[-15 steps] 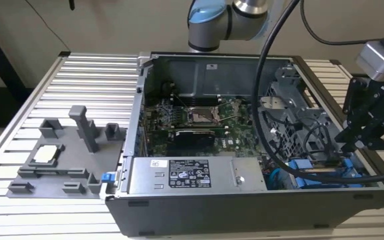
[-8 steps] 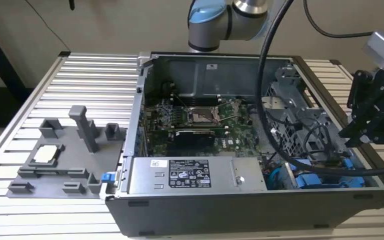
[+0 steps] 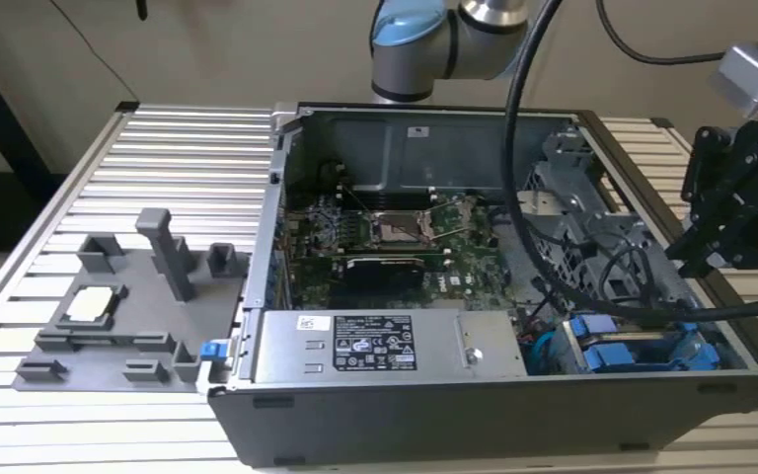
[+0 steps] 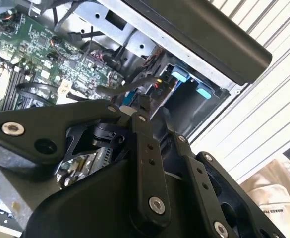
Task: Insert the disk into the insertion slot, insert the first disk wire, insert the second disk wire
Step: 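Insert the second disk wire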
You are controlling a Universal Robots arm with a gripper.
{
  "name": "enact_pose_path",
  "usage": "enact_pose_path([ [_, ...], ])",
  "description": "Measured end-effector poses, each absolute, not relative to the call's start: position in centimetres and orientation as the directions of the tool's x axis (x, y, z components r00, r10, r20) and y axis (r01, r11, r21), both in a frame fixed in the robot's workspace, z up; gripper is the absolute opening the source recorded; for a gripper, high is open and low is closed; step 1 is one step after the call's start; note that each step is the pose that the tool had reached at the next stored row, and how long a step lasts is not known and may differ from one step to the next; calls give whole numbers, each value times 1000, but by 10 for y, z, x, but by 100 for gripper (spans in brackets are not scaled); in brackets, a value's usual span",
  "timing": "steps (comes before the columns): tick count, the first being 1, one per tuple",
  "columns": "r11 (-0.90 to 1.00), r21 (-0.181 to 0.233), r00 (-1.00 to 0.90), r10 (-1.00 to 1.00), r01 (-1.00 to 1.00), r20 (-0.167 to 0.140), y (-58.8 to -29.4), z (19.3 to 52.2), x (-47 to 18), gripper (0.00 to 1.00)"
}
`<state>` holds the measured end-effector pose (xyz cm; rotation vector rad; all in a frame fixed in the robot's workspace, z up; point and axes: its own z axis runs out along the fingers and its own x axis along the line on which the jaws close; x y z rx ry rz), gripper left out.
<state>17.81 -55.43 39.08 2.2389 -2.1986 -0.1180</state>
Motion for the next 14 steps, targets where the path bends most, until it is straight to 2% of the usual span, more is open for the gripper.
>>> enact_pose_path([
  [8, -19, 54, 16, -998, -998, -52, -531, 391, 178, 27],
  [14, -17, 49, 15, -999, -999, -52, -527, 391, 164, 27],
])
